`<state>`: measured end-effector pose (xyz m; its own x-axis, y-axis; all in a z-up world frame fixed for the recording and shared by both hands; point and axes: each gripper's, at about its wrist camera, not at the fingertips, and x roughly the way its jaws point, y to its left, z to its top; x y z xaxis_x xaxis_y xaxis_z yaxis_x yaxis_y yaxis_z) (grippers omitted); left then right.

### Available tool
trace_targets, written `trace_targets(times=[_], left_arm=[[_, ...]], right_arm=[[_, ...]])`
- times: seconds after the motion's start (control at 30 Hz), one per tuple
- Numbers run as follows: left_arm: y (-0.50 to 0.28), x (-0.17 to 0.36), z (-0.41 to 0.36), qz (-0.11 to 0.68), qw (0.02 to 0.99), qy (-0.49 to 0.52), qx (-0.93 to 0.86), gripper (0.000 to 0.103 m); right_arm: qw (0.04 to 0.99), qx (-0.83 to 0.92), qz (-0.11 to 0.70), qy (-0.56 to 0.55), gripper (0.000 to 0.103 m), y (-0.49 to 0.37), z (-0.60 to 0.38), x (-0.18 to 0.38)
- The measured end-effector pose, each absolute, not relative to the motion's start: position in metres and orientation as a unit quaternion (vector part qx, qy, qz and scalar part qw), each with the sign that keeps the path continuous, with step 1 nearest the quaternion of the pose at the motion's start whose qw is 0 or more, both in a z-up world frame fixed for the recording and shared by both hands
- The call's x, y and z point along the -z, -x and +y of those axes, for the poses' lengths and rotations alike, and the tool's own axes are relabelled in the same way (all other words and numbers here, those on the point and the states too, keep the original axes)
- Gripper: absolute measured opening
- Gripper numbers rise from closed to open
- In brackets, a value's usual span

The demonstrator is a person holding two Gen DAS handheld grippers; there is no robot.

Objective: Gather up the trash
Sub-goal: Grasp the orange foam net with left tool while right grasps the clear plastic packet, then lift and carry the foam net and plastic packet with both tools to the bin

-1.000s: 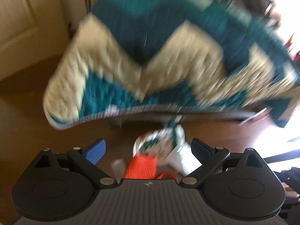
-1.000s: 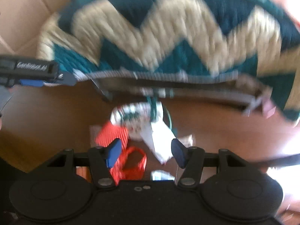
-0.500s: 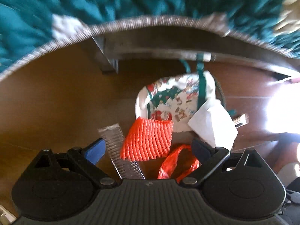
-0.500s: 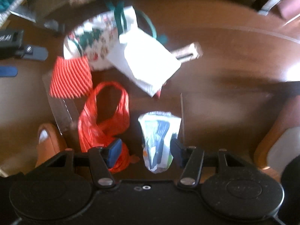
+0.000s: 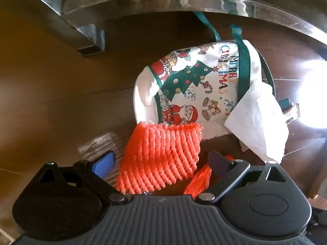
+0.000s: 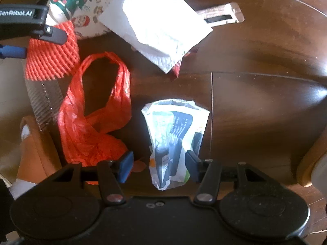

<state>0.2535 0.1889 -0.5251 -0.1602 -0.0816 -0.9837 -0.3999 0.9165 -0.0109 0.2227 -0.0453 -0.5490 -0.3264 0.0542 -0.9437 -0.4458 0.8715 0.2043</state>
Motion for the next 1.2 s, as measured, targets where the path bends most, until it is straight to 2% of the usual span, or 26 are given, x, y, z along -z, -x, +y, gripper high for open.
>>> trace_targets(times=[0.03, 0.1, 0.2, 0.23, 0.3, 0.47, 0.57, 0.73, 1.2], left_arm=[[-0.253, 0.527, 0.188, 0.751, 0.629, 0.159, -0.126, 0.094], [-0.254, 0.531, 0.188, 0.754, 0.625, 0.158, -0.126, 0.078], [-0.253, 0.535, 0.188, 0.759, 0.618, 0.160, -0.128, 0.061], [-0.253, 0.537, 0.187, 0.759, 0.618, 0.162, -0.128, 0.058], [-0.252, 0.537, 0.187, 0.758, 0.617, 0.169, -0.128, 0.039], [-0.252, 0.534, 0.195, 0.754, 0.616, 0.189, -0.126, 0.020], [-0.253, 0.525, 0.193, 0.753, 0.618, 0.190, -0.122, 0.016], [-0.258, 0.496, 0.186, 0.749, 0.625, 0.183, -0.121, 0.015], [-0.247, 0.362, 0.160, 0.696, 0.689, 0.168, -0.114, 0.015]], right_arm=[[0.565, -0.217, 0.786, 0.128, 0.036, -0.222, -0.045, 0.552], [0.563, -0.210, 0.788, 0.134, 0.026, -0.222, -0.046, 0.558], [0.562, -0.211, 0.789, 0.134, 0.019, -0.221, -0.047, 0.561], [0.560, -0.211, 0.789, 0.136, 0.013, -0.221, -0.047, 0.561], [0.558, -0.210, 0.790, 0.142, 0.009, -0.220, -0.046, 0.561], [0.563, -0.199, 0.786, 0.161, 0.000, -0.218, -0.042, 0.554], [0.573, -0.190, 0.780, 0.164, 0.000, -0.221, -0.043, 0.544], [0.601, -0.180, 0.763, 0.157, 0.000, -0.231, -0.044, 0.510], [0.697, -0.188, 0.681, 0.119, 0.000, -0.234, -0.067, 0.372]])
